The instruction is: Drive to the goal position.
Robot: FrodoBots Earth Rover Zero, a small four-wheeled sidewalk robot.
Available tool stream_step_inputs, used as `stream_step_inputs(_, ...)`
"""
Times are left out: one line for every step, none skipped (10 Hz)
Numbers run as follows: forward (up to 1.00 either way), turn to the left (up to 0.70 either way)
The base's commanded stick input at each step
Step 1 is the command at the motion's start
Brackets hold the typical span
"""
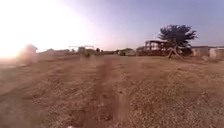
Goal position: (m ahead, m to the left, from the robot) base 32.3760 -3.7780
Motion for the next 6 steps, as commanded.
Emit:
stream_step_inputs(0.69, 0.13)
stream_step_inputs(0.69, 0.32)
stream_step_inputs(0.69, 0.31)
stream_step_inputs(0.69, 0.09)
stream_step_inputs(0.69, 0.00)
stream_step_inputs(0.69, 0.00)
